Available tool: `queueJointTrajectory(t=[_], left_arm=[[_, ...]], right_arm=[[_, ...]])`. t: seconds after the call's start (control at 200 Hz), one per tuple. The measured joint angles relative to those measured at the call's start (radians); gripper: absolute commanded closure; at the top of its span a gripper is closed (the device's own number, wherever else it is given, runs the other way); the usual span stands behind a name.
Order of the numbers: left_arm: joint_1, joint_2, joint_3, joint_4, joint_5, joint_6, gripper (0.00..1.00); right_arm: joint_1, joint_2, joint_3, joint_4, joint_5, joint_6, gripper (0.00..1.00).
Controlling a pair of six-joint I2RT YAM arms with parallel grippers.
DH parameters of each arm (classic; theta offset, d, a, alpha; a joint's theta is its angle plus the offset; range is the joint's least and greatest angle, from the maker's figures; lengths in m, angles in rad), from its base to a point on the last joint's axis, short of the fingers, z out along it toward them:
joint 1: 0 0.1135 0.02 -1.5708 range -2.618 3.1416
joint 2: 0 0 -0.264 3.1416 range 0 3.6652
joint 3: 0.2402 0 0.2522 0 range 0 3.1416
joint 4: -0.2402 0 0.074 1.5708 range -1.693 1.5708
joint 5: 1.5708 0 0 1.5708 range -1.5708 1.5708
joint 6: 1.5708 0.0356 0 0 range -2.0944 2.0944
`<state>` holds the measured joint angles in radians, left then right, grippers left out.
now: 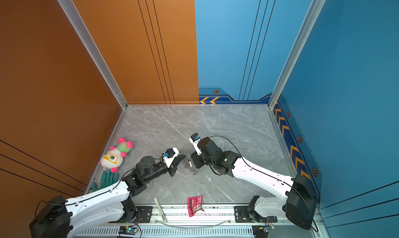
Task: Attach keys to a key ring
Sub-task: Insert the key into the keyring.
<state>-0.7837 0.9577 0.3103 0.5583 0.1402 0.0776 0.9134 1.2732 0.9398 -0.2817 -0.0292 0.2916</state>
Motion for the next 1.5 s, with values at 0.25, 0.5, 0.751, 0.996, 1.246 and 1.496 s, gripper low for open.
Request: queueJointTrajectory(t=[0.25,0.5,0.751,0.996,1.246,1.496], left_arm=[[0.000,0.000,0.000,0.000,0.000,0.000,1.00],[0.000,0.000,-0.001,0.000,-0.002,0.000,1.00],[0.000,0.000,-0.001,0.000,-0.005,0.000,1.00],[0.004,0.000,-0.001,0.000,-0.006,-0.008,1.00],[0.005,0.000,-0.001,0.000,-0.006,-0.016,1.00],[0.005,0.000,-0.001,0.000,-0.006,-0.019,1.00]], right_arm=[[-0.005,0.000,0.007,-0.033,0.033,0.000,0.63],[0.036,-0.046,0.017,-0.072,0.073,-0.014,0.30],[0.120,-0.047,0.021,-0.082,0.161,-0.042,0.18],[0.170,0.031,0.053,-0.093,0.241,-0.068,0.11],[0.187,0.062,0.058,-0.093,0.320,-0.079,0.09],[0.187,0.076,0.074,-0.093,0.391,-0.085,0.11]])
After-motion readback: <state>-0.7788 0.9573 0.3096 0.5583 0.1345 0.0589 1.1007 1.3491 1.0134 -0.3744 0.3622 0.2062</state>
